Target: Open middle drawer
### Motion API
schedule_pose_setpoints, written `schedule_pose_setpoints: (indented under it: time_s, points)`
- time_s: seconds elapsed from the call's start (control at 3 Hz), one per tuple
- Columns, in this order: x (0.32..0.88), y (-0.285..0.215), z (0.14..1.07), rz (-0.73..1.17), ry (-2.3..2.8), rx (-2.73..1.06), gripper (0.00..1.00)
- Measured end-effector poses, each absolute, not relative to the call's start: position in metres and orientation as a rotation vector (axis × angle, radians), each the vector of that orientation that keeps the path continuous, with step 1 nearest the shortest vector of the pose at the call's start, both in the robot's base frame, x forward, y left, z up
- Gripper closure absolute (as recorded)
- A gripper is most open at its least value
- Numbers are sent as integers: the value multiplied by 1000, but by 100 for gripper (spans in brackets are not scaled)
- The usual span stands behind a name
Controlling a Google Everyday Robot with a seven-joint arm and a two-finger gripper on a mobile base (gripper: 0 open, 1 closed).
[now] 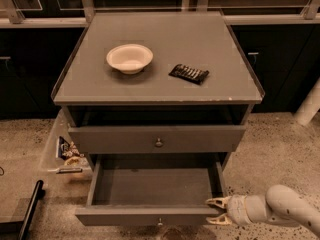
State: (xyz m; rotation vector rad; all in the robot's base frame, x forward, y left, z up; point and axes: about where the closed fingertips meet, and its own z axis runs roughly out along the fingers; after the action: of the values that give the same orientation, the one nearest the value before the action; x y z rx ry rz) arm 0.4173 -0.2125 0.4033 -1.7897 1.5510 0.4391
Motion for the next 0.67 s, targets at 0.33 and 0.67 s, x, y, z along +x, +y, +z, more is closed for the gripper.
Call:
schedule_pose_setpoints:
  time_s: [0.33, 0.67]
  points:
    - [417, -212, 403, 439, 1551, -1790, 58]
    - [417, -212, 403, 439, 1551, -1790, 35]
